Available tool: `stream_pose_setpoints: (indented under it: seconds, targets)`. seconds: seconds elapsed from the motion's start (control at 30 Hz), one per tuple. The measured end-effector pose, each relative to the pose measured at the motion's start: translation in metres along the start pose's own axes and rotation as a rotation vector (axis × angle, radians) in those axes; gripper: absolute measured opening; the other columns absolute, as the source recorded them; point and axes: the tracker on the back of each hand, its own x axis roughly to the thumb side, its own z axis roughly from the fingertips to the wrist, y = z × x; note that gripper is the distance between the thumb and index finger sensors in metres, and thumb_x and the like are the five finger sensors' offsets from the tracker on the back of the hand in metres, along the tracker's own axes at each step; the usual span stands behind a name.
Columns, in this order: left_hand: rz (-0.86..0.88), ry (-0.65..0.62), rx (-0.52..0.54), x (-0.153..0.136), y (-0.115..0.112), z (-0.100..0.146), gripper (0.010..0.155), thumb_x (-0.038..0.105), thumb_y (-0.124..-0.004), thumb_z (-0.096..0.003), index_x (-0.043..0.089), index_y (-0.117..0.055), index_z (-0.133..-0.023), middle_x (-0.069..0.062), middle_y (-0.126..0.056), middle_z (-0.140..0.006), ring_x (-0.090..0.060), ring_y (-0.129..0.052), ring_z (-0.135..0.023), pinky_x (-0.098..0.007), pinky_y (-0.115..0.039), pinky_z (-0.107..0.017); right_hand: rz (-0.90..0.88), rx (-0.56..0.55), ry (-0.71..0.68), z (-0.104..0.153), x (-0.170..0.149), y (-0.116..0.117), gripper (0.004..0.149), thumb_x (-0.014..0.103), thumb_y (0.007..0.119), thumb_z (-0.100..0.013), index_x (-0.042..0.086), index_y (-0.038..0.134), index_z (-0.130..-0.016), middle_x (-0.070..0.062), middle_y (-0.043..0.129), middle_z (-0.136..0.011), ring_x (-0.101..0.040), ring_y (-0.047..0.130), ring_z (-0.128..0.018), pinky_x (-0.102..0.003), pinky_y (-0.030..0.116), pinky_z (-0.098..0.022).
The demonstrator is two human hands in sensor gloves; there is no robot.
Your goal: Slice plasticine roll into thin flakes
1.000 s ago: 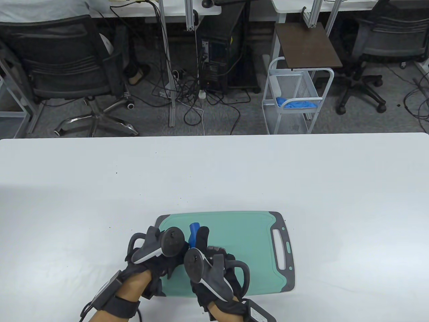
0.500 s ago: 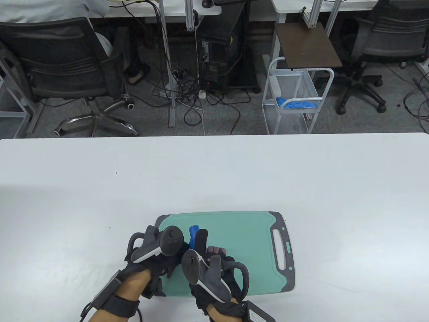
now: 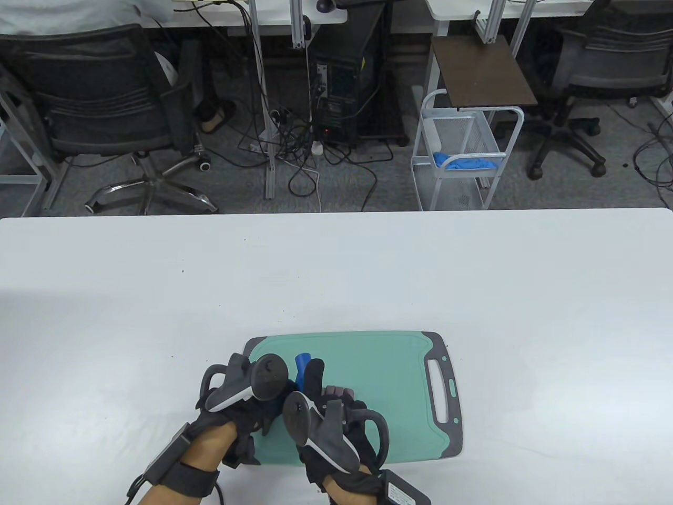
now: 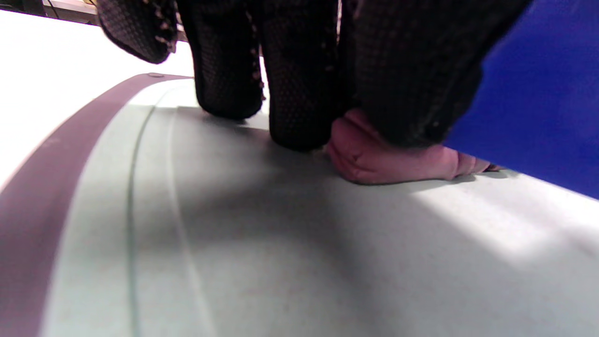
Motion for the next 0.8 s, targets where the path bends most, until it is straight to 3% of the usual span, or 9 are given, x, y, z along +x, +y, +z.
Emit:
stream_pose_setpoints:
  seconds: [0.8]
  targets:
    - [0.004, 0.0, -0.001, -0.0001, -0.0001, -0.0004, 0.046, 0.048, -0.095, -0.0289, 0.034, -0.097, -0.073, 0.009, -0.102, -0.076, -0.032, -0.091, -0.09, -0.059, -0.068, -0.071, 0.052, -0.02, -0.016, -0.0035, 0.005, 0.0096, 0.083, 0.039, 0.081, -0.044, 0.012, 0.03, -0.104, -0.003, 0.093, -0.038, -0.033, 0.1, -0.043, -0.062, 0.079, -0.05]
